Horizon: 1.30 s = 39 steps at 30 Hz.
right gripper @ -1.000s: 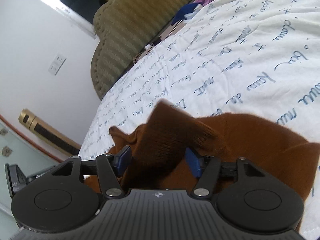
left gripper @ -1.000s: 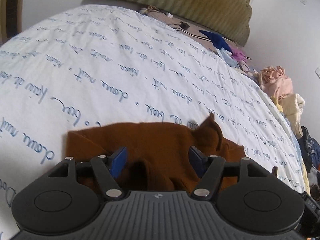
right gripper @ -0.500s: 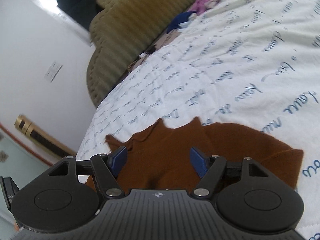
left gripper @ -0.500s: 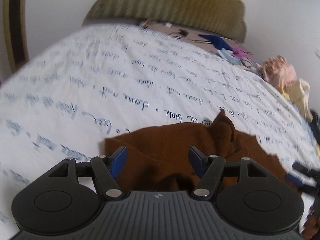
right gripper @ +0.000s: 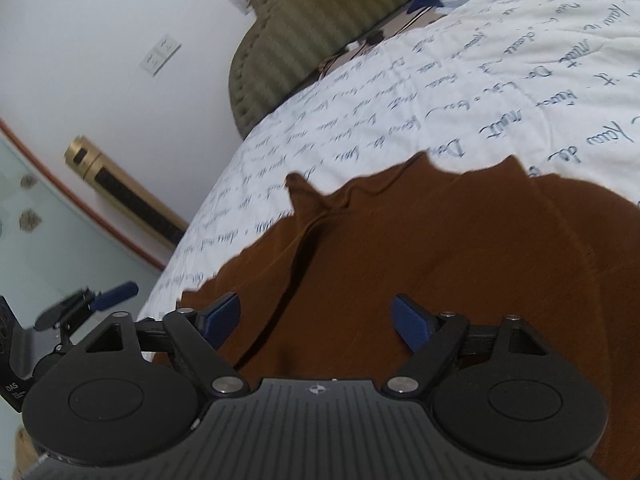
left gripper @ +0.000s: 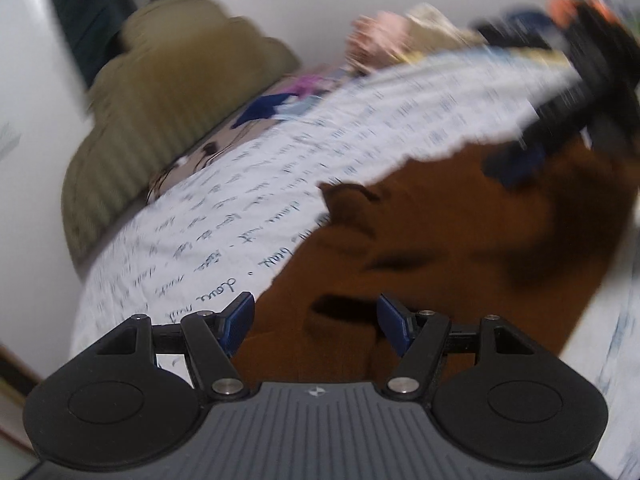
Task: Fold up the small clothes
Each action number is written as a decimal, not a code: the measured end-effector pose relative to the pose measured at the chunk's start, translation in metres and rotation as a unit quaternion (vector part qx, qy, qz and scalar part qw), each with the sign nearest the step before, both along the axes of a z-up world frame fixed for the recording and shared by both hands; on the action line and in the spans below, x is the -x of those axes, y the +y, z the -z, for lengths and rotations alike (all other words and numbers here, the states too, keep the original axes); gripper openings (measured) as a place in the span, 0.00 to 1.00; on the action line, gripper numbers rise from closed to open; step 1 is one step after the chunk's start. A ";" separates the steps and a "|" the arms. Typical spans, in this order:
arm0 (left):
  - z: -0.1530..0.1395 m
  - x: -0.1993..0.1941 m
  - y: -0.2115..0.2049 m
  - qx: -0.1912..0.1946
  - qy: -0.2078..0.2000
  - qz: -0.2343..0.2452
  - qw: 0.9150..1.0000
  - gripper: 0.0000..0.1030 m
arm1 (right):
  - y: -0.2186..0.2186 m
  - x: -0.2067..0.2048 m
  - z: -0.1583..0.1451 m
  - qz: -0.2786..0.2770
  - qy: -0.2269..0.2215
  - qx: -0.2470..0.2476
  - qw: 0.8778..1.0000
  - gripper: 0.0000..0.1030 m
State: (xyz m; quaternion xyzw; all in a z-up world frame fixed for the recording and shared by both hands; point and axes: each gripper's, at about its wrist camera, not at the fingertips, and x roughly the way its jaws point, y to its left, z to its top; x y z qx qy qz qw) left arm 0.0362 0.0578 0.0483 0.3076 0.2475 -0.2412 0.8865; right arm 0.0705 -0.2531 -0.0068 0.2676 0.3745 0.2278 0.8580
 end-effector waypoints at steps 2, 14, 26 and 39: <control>0.014 0.008 -0.014 -0.053 -0.010 0.032 0.998 0.65 | 0.003 0.002 0.000 -0.003 -0.001 0.005 1.000 0.85; 0.028 -0.079 -0.038 -0.070 -0.037 -0.173 0.982 0.79 | 0.001 0.009 0.003 0.003 0.008 0.000 1.000 0.86; 0.018 -0.039 0.025 0.049 0.060 -0.235 0.969 0.77 | 0.018 0.024 0.002 -0.015 -0.011 0.037 0.999 0.88; 0.041 0.009 0.041 0.103 0.106 -0.252 0.956 0.75 | 0.066 0.070 -0.007 -0.055 -0.077 0.255 0.962 0.96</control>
